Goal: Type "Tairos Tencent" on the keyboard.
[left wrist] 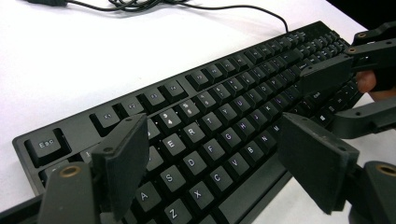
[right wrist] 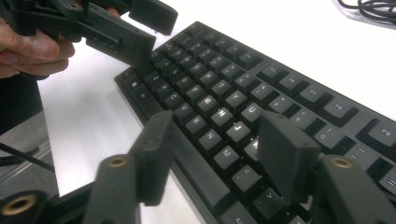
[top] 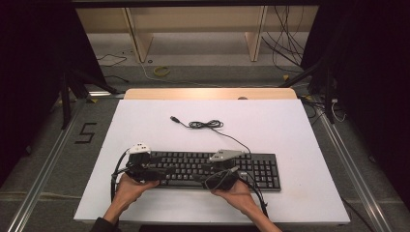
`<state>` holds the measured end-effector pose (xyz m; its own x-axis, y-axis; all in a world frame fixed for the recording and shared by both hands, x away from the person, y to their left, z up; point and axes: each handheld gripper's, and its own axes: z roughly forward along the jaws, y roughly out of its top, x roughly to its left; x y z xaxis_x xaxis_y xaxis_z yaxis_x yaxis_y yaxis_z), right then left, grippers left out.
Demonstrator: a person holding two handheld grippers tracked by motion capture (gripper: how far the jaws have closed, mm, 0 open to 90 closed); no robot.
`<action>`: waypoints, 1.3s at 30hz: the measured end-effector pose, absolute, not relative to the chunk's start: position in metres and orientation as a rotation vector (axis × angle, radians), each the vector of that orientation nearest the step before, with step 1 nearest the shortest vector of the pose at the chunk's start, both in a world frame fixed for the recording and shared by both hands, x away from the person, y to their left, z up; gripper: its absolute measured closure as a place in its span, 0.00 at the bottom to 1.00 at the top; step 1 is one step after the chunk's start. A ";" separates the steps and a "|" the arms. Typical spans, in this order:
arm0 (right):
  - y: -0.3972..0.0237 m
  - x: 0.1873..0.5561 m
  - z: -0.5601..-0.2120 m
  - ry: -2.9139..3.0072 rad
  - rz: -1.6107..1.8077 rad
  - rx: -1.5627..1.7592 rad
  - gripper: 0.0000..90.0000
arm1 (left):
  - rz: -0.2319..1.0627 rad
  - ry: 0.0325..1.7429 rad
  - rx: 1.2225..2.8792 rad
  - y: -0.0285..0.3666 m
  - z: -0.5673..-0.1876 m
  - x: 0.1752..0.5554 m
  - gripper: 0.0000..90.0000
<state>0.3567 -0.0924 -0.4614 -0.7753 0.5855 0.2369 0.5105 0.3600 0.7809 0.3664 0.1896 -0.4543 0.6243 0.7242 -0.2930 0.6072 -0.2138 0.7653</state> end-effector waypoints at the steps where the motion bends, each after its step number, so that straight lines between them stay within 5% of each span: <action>1: -0.091 0.357 -0.461 2.527 1.398 1.014 0.56 | 0.159 1.057 1.909 0.190 -0.454 0.366 0.27; 26: -0.069 0.365 -0.471 2.596 1.282 0.961 0.99 | 0.179 1.051 1.864 0.195 -0.458 0.352 0.28; 39: -0.062 0.367 -0.477 2.619 1.233 0.960 1.00 | 0.192 1.021 1.839 0.196 -0.460 0.341 0.28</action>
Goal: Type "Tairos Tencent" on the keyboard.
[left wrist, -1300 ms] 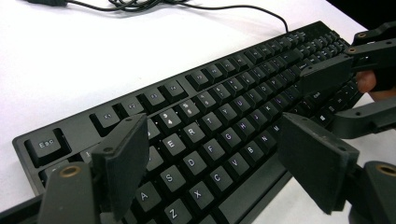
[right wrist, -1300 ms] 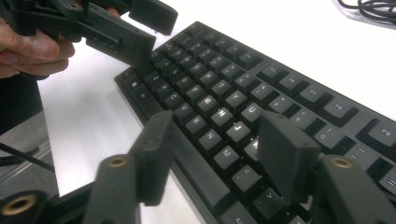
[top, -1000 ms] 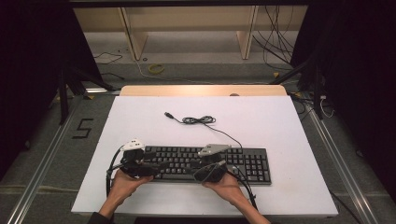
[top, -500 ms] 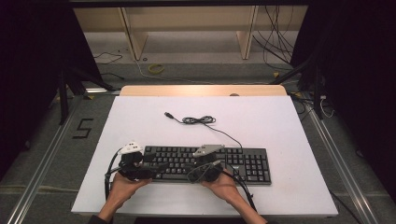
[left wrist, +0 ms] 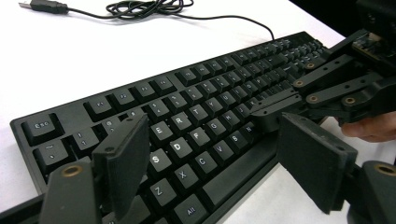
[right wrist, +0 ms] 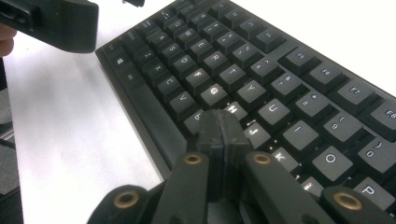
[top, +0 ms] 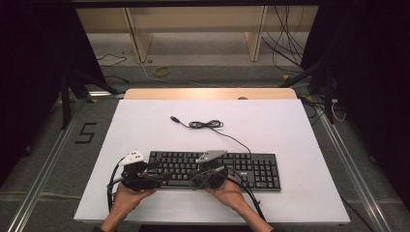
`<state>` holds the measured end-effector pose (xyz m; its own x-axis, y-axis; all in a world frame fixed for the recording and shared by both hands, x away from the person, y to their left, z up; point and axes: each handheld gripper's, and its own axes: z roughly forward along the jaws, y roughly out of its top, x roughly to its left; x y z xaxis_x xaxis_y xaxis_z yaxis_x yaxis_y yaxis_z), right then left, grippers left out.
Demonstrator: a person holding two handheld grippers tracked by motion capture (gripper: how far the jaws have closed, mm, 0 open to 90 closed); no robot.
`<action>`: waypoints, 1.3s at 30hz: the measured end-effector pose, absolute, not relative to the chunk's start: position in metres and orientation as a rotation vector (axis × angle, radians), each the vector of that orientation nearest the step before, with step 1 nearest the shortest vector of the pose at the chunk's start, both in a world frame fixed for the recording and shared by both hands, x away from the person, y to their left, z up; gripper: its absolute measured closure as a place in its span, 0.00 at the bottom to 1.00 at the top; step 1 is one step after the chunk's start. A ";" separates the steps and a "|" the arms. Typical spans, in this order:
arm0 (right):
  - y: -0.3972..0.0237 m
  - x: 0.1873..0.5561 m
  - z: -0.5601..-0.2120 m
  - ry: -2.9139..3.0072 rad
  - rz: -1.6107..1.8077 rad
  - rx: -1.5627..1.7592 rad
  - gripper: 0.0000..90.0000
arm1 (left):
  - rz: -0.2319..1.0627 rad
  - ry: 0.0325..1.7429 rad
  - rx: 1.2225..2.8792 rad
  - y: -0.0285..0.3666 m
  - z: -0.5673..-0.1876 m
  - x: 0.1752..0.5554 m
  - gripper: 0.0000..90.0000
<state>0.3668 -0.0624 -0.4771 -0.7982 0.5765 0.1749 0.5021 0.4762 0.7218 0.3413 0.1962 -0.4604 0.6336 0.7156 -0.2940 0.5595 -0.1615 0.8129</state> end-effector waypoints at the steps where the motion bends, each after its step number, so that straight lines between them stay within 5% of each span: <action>1: -0.062 0.367 -0.477 2.619 1.230 0.956 1.00 | 0.195 1.018 1.839 0.196 -0.461 0.341 0.28; 31: -0.075 0.363 -0.467 2.556 1.306 1.004 0.99 | 0.201 1.003 1.847 0.196 -0.461 0.342 0.29; 39: -0.095 0.358 -0.462 2.524 1.376 1.022 0.75 | 0.203 0.989 1.867 0.189 -0.459 0.347 0.32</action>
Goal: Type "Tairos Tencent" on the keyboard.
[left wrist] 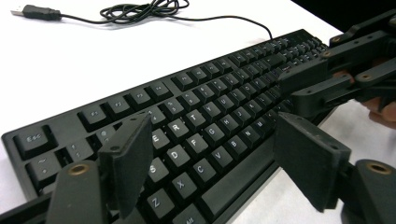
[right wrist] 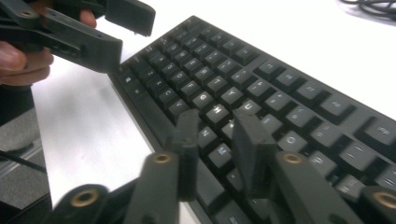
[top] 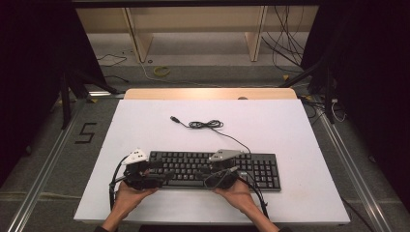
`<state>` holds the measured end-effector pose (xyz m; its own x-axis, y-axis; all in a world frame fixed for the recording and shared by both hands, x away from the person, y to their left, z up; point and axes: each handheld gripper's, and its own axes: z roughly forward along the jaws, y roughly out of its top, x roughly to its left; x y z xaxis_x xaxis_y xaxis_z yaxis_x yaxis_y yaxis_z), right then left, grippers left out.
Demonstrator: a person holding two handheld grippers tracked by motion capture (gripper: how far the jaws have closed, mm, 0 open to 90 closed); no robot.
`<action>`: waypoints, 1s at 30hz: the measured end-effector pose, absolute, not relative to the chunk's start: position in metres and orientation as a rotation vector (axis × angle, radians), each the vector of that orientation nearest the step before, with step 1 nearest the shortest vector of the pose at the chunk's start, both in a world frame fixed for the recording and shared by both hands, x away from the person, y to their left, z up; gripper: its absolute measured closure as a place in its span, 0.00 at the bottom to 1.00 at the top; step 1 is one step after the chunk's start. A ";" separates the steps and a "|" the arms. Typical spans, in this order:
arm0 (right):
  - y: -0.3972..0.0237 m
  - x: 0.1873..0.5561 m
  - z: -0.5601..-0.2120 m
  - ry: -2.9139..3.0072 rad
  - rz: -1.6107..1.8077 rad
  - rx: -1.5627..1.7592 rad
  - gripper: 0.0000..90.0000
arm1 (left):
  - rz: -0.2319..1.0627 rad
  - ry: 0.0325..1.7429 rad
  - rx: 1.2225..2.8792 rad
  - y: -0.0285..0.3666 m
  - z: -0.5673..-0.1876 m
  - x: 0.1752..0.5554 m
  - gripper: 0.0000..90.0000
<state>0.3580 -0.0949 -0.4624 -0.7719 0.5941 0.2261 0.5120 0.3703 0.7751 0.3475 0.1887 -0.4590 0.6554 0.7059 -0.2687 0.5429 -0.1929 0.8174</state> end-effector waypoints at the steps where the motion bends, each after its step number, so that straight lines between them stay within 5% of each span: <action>1: -0.098 0.357 -0.461 2.512 1.378 1.026 0.70 | 0.202 0.984 1.876 0.187 -0.459 0.349 0.33; 17: -0.142 0.343 -0.451 2.401 1.461 1.085 0.45 | 0.172 0.972 1.986 0.165 -0.458 0.373 0.68; 30: -0.151 0.335 -0.450 2.385 1.462 1.072 0.39 | 0.184 0.969 2.064 0.151 -0.461 0.387 0.93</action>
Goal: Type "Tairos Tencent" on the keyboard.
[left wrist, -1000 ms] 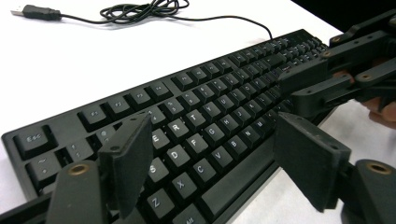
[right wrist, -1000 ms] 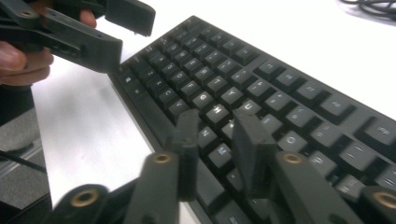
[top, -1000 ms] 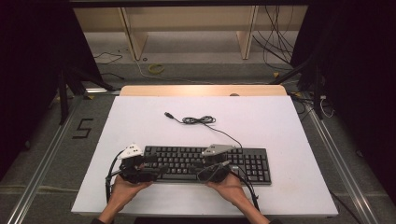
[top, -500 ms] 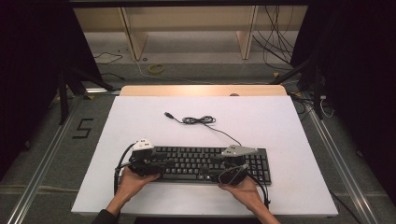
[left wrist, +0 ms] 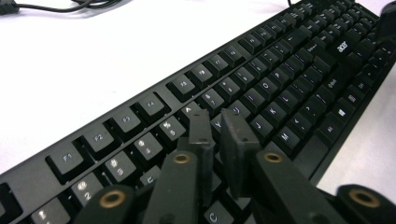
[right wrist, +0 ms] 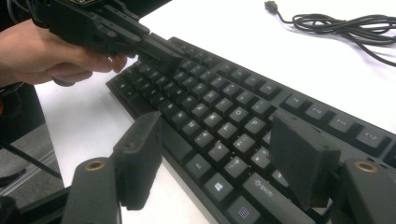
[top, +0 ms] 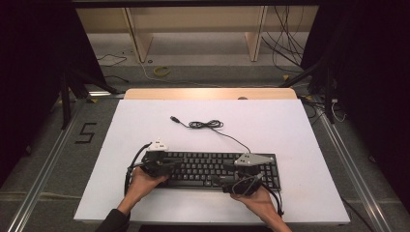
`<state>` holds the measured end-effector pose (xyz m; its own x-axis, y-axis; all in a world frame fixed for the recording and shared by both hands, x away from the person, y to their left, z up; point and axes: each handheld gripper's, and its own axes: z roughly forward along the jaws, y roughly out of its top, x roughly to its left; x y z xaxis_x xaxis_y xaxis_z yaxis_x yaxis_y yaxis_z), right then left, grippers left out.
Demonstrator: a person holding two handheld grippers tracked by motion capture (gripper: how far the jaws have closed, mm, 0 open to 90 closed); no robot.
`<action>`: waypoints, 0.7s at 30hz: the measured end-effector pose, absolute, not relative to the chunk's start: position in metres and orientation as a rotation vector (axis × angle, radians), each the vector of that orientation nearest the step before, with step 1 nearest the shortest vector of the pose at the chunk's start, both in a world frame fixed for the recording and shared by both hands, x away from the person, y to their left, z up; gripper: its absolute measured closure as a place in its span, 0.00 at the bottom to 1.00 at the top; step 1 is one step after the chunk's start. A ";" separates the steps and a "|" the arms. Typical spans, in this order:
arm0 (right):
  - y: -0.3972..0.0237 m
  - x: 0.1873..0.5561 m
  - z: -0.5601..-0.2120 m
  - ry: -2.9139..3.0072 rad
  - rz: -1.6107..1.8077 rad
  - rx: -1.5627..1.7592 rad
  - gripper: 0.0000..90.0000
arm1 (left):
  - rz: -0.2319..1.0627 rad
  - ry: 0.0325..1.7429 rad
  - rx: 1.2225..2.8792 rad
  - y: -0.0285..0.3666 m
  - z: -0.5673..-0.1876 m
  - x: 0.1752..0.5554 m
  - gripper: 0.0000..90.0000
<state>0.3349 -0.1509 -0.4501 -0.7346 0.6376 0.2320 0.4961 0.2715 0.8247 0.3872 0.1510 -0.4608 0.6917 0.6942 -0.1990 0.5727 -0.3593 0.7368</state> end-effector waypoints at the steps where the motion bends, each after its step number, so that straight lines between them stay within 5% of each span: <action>1: -0.152 0.334 -0.450 2.383 1.459 1.077 0.39 | 0.186 0.967 2.069 0.150 -0.461 0.388 0.95; 21: -0.169 0.323 -0.450 2.338 1.479 1.096 0.36 | 0.183 0.982 2.121 0.142 -0.470 0.396 0.99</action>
